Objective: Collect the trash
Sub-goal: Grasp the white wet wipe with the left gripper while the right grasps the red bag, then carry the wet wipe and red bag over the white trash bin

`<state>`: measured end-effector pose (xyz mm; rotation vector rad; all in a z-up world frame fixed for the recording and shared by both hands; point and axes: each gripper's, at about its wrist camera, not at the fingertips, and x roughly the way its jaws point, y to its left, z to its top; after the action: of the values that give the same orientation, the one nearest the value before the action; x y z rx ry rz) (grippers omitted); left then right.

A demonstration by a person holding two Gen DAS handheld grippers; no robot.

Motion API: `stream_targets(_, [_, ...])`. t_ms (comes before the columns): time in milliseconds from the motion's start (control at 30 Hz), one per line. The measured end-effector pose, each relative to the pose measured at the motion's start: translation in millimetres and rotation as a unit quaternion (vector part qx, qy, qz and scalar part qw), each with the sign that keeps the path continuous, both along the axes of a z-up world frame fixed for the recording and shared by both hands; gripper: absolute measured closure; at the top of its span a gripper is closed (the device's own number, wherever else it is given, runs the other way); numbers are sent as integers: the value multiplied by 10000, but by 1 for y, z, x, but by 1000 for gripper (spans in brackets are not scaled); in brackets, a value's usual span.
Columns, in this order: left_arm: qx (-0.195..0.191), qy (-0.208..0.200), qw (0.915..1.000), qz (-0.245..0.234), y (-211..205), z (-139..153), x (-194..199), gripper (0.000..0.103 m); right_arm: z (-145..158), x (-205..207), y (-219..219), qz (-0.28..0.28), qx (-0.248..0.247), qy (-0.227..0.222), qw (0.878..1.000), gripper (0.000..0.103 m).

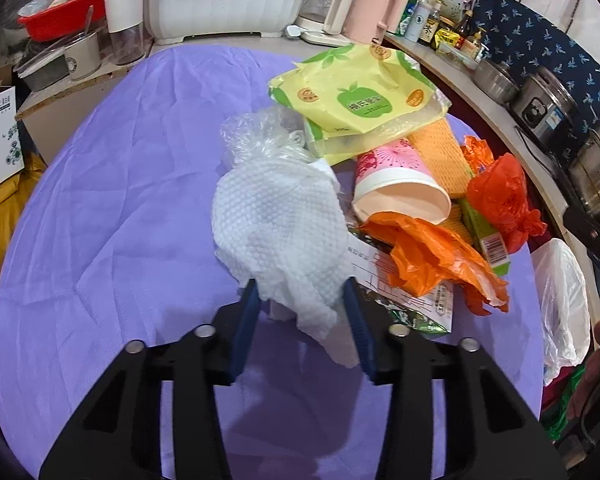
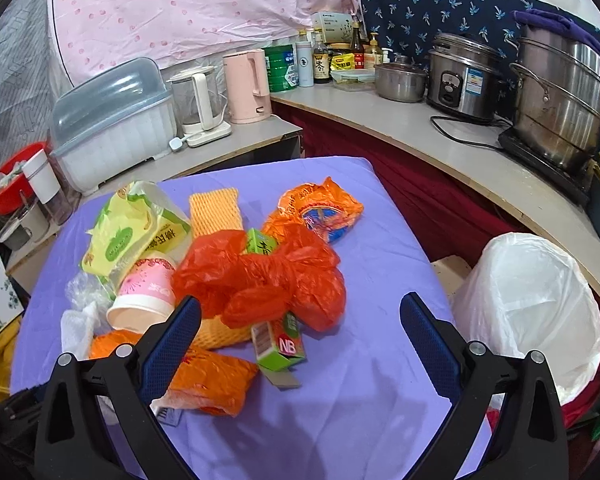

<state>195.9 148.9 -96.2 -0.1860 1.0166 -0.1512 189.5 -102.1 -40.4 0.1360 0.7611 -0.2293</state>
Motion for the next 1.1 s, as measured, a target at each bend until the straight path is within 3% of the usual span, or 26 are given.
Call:
stream_targets(167, [-89, -48, 9999, -7, 3, 7, -2, 91, -7, 14, 5, 126, 35, 75, 9999, 22])
stream_targets(267, [-108, -141, 9998, 18, 7, 15, -3, 93, -16, 20, 6, 173, 125, 203, 9996, 34])
stream_targets(367, [-74, -249, 9997, 37, 9, 22, -4, 93, -28, 25, 7, 192, 136, 346, 9991, 52])
stream_targets(500, [-59, -382, 9992, 75, 13, 35, -5, 93, -39, 29, 1, 164, 278, 501, 9982, 90])
stream_targets(733, [-42, -750, 9971, 81, 14, 69, -13, 93, -17, 14, -17, 28, 445, 214, 9988, 94])
stream_targets(1100, [-46, -1532, 9878, -269, -18, 140, -37, 93, 59, -37, -65, -415, 399, -582, 9966, 94])
